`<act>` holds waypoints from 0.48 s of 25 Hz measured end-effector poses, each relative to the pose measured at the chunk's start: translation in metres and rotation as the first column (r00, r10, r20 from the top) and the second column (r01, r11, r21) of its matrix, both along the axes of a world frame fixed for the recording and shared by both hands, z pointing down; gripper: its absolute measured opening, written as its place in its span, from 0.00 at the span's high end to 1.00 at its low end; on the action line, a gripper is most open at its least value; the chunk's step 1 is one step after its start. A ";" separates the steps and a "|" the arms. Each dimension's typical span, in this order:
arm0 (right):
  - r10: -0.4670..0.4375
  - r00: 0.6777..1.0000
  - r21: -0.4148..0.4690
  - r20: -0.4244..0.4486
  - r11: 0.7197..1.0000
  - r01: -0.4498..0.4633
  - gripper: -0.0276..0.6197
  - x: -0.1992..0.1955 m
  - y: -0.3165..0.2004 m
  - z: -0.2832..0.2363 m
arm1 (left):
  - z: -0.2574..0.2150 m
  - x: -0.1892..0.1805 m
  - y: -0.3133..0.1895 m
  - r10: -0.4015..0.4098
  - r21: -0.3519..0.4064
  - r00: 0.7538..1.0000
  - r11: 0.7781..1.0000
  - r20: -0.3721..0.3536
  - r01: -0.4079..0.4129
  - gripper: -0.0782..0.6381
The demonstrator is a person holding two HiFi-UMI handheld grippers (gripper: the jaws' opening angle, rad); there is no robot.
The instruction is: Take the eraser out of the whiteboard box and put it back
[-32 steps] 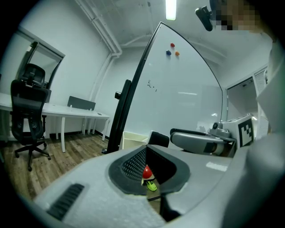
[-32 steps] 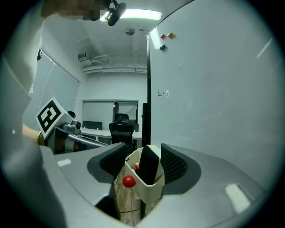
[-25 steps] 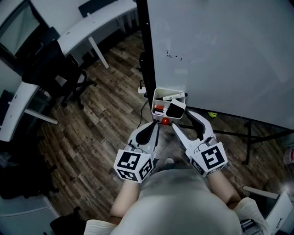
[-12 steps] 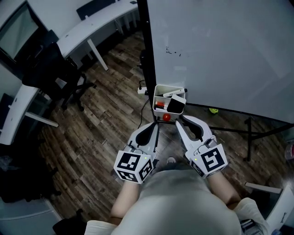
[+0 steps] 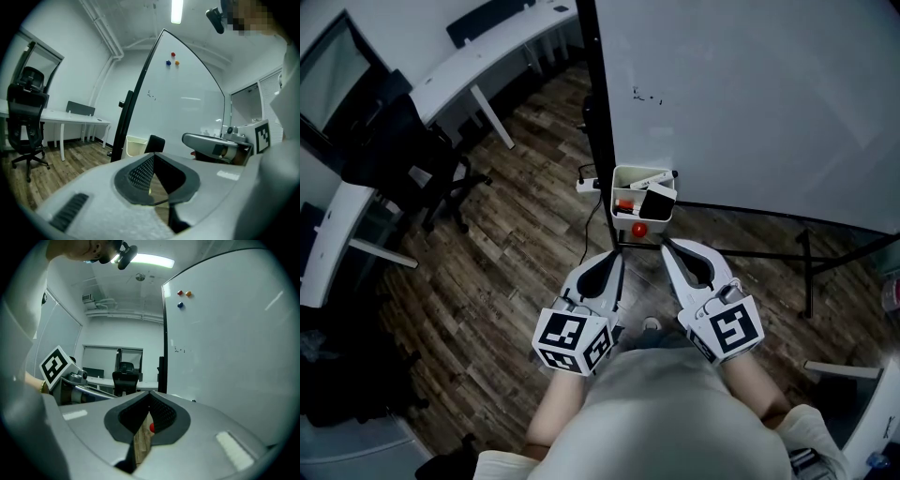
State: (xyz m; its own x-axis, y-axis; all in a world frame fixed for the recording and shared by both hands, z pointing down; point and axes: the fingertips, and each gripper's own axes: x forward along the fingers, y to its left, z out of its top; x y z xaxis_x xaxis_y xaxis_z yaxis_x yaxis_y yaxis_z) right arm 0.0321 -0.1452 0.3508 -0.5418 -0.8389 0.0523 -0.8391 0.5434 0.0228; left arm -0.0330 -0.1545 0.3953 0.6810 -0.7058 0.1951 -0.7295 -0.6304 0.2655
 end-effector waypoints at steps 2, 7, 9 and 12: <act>0.007 1.000 0.006 0.001 1.000 -0.007 0.95 -0.001 0.006 0.001 | 0.000 -0.002 0.005 0.007 -0.001 1.000 1.000 0.000 -0.007 0.88; 0.022 1.000 0.009 0.003 1.000 -0.022 0.95 -0.006 0.018 -0.002 | 0.000 -0.007 0.015 0.019 -0.003 1.000 1.000 -0.003 -0.019 0.88; 0.031 1.000 0.005 0.001 1.000 -0.031 0.95 -0.007 0.024 -0.001 | 0.000 -0.009 0.021 0.025 -0.003 1.000 1.000 -0.005 -0.025 0.88; 0.039 0.999 0.005 0.006 0.999 -0.039 0.95 -0.010 0.034 -0.002 | -0.001 -0.013 0.030 0.031 -0.002 1.000 1.000 -0.005 -0.031 0.88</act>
State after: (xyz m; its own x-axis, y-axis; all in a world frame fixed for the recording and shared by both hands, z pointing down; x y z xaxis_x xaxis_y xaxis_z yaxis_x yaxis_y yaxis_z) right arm 0.0217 -0.1111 0.3488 -0.5091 -0.8595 0.0453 -0.8597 0.5103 0.0203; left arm -0.0456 -0.1243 0.3946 0.7034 -0.6841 0.1929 -0.7083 -0.6519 0.2709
